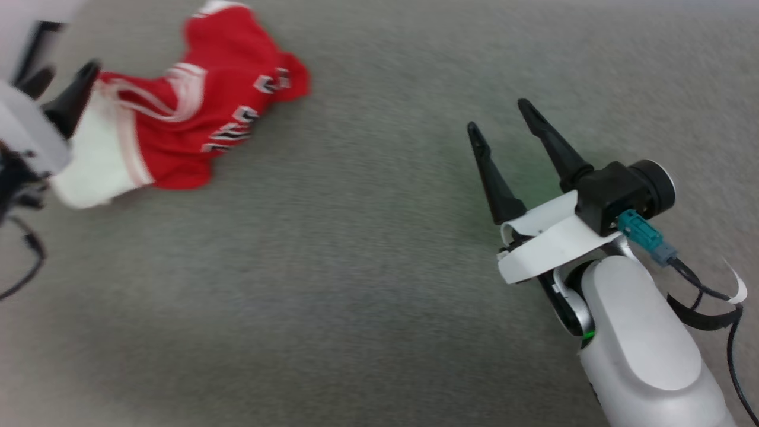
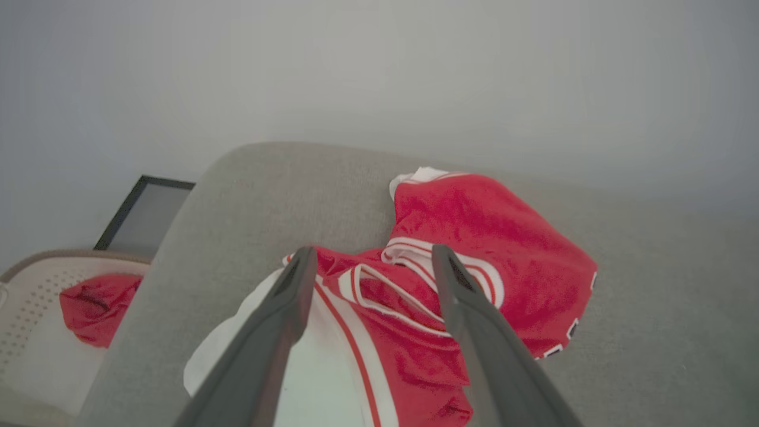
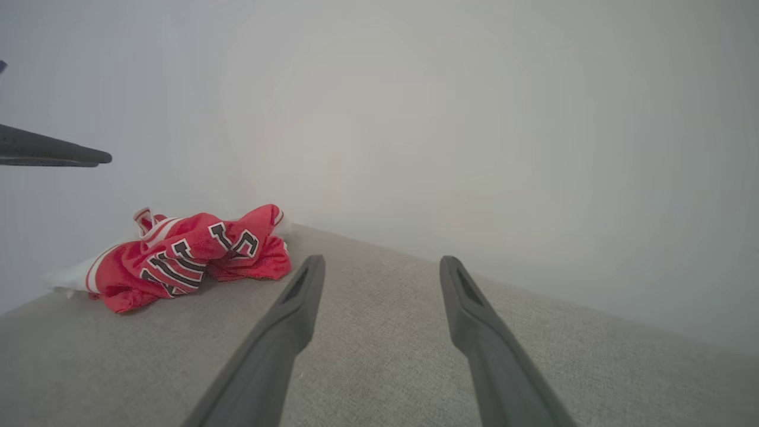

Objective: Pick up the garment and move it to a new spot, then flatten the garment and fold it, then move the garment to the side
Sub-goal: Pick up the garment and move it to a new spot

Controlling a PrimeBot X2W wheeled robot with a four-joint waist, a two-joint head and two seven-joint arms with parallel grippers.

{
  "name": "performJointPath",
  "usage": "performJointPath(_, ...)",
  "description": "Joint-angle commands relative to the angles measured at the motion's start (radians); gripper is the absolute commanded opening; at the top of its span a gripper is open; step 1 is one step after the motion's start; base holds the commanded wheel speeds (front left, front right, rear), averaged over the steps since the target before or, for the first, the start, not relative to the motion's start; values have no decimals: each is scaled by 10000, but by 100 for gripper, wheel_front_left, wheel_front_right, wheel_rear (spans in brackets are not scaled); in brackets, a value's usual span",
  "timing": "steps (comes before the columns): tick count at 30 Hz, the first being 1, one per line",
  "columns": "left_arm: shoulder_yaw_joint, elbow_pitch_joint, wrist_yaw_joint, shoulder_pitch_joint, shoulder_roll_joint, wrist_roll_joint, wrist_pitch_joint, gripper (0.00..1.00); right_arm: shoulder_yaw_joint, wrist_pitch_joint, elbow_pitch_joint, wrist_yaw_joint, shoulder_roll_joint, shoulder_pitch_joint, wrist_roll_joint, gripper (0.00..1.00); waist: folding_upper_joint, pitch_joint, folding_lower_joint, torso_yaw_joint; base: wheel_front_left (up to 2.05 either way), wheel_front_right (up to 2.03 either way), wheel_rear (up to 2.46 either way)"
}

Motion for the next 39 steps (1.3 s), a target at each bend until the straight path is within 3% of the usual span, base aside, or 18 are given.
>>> performJointPath(1, -126, 52, 18, -93, 103, -130, 213, 100, 94, -9, -94, 5, 43, -49, -56, 100, 0, 1178, 0, -1271, 0, 0, 0)
performJointPath(11, -834, 541, 15, -78, 921, -2881, 3267, 100, 682, -9, -866, 5, 28, -294, -331, 100, 0, 1638, 0, -2151, 0, 0, 0)
performJointPath(16, -970, 613, 19, 339, 772, -3624, 3755, 100, 715, 143, -1247, 5, 37, -132, -580, 100, 0, 1903, 0, -2399, 0, 0, 0)
performJointPath(22, -1484, 667, 21, 631, 294, -3760, 3816, 100, 814, 389, -1675, 5, 32, -98, -748, 100, 0, 2083, 0, -2465, 0, 0, 0)
performJointPath(23, -1567, 616, 20, 656, 192, -3770, 3837, 91, 837, 408, -1731, 5, 32, -154, -750, 100, 0, 2082, 0, -2454, 0, 0, 0)
performJointPath(24, -1607, 555, 20, 664, 87, -3800, 3779, 47, 853, 416, -1780, 5, 32, -211, -751, 100, 0, 2051, 0, -2429, 0, 0, 0)
performJointPath(25, -1611, 515, 19, 666, 2, -3865, 3746, 10, 877, 415, -1806, 5, 32, -252, -732, 100, 0, 1992, 0, -2403, 0, 0, 0)
performJointPath(26, -1635, 372, 17, 624, -8, -3828, 3649, 0, 899, 410, -1828, 5, 35, -293, -701, 100, 0, 1933, 0, -2379, 0, 0, 0)
performJointPath(35, -1504, -318, -17, 182, 660, -3361, 1195, 0, 735, 242, -1422, 5, 25, -25, -471, 100, 0, 991, 0, -1908, 0, 0, 0)
performJointPath(39, -1133, -1019, -4, -52, 615, -3907, 243, 0, 494, 122, -1255, 5, 26, 158, -245, 100, 0, 530, 0, -1764, 0, 0, 0)
